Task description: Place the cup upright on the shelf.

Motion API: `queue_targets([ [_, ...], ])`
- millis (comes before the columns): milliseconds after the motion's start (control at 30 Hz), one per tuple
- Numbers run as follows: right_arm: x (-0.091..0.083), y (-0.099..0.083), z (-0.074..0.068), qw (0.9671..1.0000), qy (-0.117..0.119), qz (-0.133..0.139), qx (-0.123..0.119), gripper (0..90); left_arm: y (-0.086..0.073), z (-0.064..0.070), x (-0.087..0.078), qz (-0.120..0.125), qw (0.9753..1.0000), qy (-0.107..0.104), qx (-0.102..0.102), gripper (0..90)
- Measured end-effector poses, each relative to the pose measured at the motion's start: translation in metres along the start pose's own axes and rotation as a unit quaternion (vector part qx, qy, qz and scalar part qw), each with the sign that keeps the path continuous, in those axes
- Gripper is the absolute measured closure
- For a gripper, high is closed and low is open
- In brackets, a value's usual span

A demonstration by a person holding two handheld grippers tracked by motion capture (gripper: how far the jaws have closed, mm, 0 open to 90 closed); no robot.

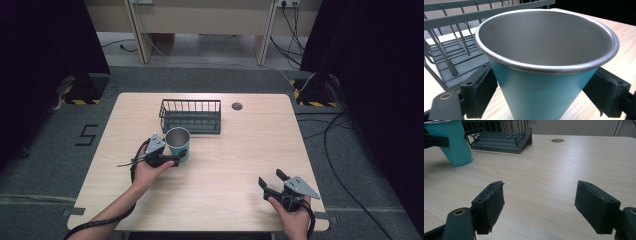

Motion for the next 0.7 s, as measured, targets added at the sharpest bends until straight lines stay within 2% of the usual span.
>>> queue_targets([
  [700,0.0008,-0.0001,0.0005,1.0,0.001,-0.003,-0.001,24.1,0.0019,-0.0002,0.0013,0.01,0.9999,-0.01,0.003,16.5],
])
Point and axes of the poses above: each handheld gripper's, and its own axes: x roughly forward along the jaws, y roughly out of its top, z roughly to its right, the point moved 7 cm from there along x, roughly forward along the jaws, and after that the axes turned 5 degrees about -x, right-handed, at the moved point
